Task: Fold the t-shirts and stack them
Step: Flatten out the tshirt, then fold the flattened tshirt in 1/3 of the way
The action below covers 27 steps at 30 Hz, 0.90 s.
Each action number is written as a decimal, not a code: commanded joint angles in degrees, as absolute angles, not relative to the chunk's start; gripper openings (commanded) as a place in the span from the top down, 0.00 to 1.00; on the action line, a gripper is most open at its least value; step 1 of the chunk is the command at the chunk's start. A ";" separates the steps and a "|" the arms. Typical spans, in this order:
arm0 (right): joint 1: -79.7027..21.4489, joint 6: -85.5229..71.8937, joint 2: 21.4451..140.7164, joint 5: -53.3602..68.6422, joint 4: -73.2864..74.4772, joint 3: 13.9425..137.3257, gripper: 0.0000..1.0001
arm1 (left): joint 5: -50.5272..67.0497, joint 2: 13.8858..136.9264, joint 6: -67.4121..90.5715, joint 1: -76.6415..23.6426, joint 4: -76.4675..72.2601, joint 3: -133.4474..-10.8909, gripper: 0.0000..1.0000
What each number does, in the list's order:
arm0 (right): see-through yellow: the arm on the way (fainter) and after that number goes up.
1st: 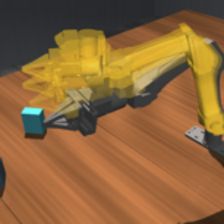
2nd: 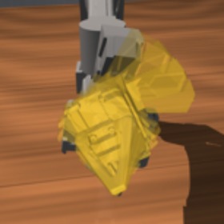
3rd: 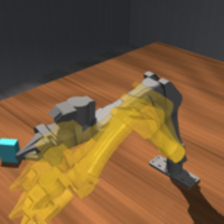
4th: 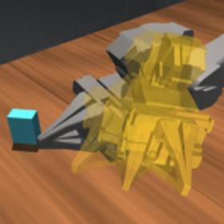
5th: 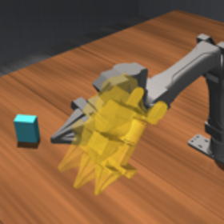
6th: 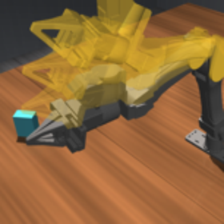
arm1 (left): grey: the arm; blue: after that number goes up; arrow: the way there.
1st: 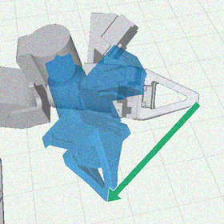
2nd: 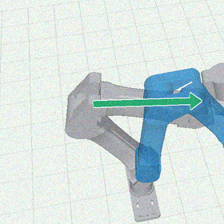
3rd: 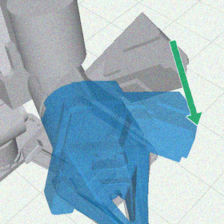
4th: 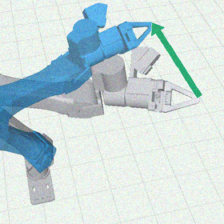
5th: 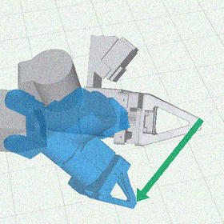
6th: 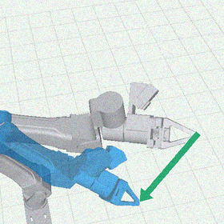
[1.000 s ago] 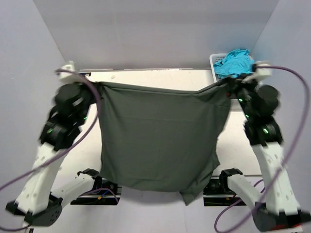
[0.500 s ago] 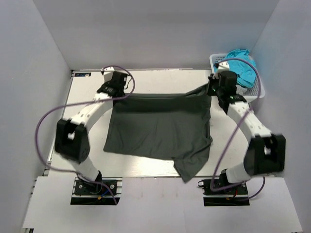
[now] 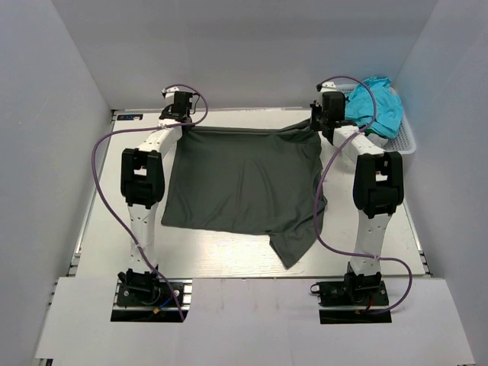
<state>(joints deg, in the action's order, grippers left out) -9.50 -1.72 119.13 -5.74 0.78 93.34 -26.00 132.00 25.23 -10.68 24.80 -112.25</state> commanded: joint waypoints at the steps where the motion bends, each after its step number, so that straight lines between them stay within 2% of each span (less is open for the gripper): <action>1: -9.67 -0.09 116.72 -6.86 -0.09 95.19 1.00 | -22.50 128.24 22.51 -10.90 22.51 -112.60 1.00; 15: -10.37 -0.35 91.78 -3.69 -1.15 66.29 1.00 | -21.27 107.67 20.83 -10.90 13.72 -83.08 1.00; 23: -10.72 -3.78 82.28 -1.58 1.58 54.16 1.00 | -23.91 103.63 22.76 -10.90 15.56 -75.69 1.00; 27: -11.25 -11.29 79.90 -4.73 2.72 49.49 1.00 | -24.43 102.30 24.08 -10.90 16.08 -73.22 1.00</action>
<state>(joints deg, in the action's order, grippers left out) -11.00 -5.23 82.24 -2.61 1.98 51.42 -22.39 106.32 22.61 -10.96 15.84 -74.46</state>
